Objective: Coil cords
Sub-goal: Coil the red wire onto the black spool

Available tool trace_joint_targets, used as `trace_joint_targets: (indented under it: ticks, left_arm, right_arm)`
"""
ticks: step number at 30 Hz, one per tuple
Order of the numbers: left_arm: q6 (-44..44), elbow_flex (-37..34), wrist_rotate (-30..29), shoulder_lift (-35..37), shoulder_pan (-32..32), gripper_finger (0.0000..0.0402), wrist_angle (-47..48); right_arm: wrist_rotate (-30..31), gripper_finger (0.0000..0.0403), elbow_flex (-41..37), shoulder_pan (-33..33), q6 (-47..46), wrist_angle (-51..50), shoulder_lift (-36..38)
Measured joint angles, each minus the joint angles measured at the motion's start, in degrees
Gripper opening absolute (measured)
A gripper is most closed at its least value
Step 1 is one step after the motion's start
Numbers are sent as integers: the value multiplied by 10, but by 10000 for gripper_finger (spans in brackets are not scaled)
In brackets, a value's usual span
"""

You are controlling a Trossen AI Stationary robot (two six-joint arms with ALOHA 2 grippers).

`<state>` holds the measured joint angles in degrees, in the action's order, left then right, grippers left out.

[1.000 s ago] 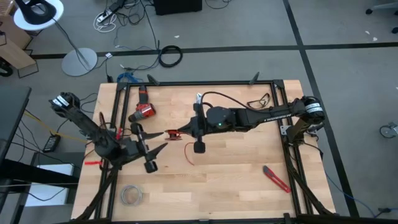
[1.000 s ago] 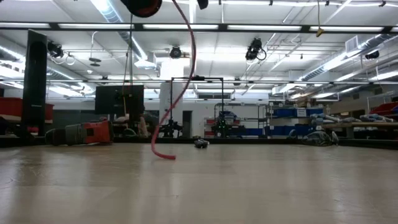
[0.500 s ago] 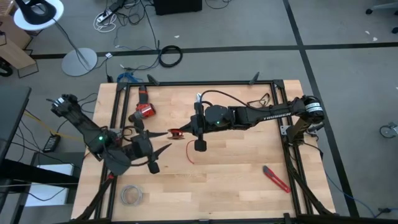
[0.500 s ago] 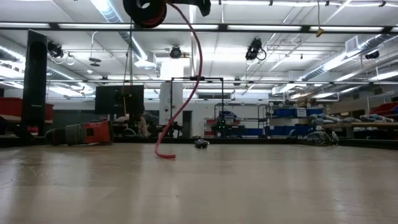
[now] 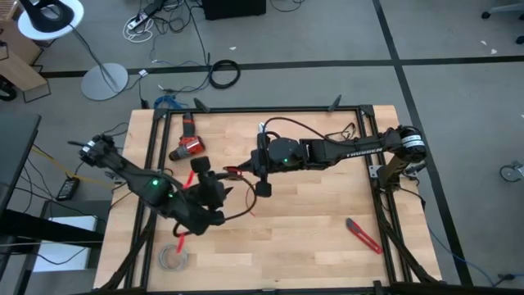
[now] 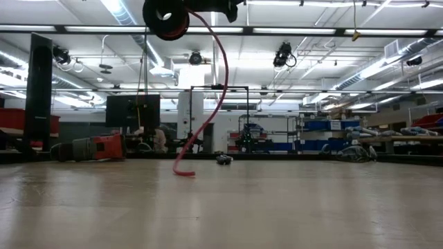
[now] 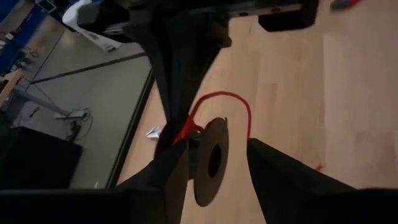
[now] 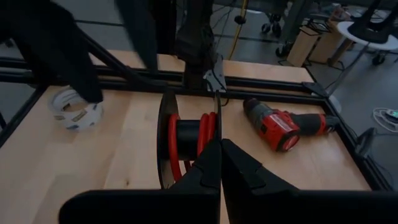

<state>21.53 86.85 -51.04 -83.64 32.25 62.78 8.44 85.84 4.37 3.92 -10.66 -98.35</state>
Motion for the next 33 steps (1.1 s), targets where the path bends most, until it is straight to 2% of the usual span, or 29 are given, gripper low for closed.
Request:
trace_joint_targets:
  ticks: [13, 21, 33]
  left_arm:
    - [13, 102, 32, -100, -50, 119, 145]
    - [13, 107, 43, -105, -65, 96, 150]
    - [-1, 107, 42, -105, -72, 94, 148]
  right_arm:
    - [15, 0, 0, -4, 3, -8, 0]
    - [16, 0, 0, -5, 11, -10, 0]
    - [3, 0, 0, -4, 17, -7, 0]
